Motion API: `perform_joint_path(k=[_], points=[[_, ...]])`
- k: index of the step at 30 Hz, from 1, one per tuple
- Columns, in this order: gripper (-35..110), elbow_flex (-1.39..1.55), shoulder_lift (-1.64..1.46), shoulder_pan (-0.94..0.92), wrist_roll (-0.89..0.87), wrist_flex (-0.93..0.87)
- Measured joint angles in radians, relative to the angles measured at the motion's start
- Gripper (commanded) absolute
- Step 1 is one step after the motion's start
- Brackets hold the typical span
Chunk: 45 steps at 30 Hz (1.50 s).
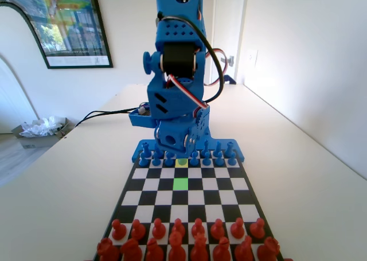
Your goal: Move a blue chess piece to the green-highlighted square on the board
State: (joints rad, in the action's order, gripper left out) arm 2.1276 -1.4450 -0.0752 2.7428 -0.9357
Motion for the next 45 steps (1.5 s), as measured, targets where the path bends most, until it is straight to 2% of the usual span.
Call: perform_joint_path(k=[17,30,45], points=[[2,-0.044,0.083,-0.012,-0.052,0.129],[3,0.034,0.084,-0.028,0.005,0.264],[7,0.054,0.084,-0.025,0.002,0.262]])
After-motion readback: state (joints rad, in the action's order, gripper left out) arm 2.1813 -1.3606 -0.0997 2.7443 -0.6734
